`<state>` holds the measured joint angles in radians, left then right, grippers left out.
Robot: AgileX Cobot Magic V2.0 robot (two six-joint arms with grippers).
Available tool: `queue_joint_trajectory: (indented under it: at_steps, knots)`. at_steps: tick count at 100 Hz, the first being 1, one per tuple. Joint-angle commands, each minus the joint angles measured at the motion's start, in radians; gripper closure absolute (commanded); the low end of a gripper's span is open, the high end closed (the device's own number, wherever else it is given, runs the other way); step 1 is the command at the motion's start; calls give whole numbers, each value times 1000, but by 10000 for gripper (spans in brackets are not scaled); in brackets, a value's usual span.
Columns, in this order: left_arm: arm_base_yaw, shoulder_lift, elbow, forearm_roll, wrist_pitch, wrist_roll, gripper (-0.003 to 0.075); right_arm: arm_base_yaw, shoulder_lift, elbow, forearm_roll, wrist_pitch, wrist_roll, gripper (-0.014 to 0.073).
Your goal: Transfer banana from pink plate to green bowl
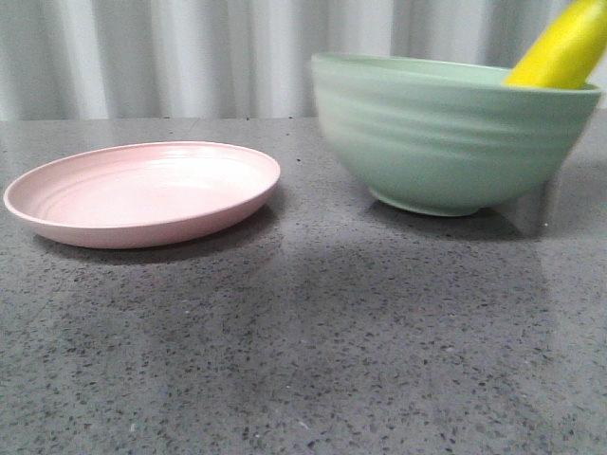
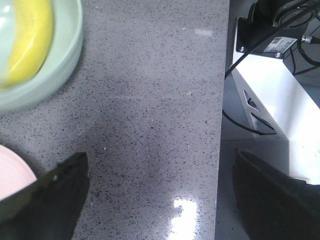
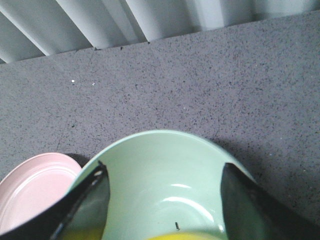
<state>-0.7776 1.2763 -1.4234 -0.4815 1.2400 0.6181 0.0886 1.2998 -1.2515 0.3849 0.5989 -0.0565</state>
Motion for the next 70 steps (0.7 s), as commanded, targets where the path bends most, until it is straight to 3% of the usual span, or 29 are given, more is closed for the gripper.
queue_joint_trajectory:
  at_steps: [1,22,35,43,59,62,70]
  knots:
    - [-7,-24,-30,-39,-45,-11,184,-2,-18,-36,1,-58,-8,176]
    - [-7,-24,-30,-39,-50,-13,189,-2,-18,-36,-18,-57,-16,176]
    - [-7,-24,-30,-39,-50,-20,271,-2,-35,-36,-19,-40,-45,196]
    - [-7,-24,-30,-39,-50,-31,384,-2,-59,-36,-28,-26,-62,307]
    - [-7,-29,-30,-37,-50,-61,739,-2,-116,-36,-95,60,-69,636]
    - [-7,-30,-30,-37,-52,-64,736,-2,-127,-36,-107,71,-69,673]
    - [-7,-46,-25,-37,-58,-66,739,-2,-161,-29,-130,88,-69,673]
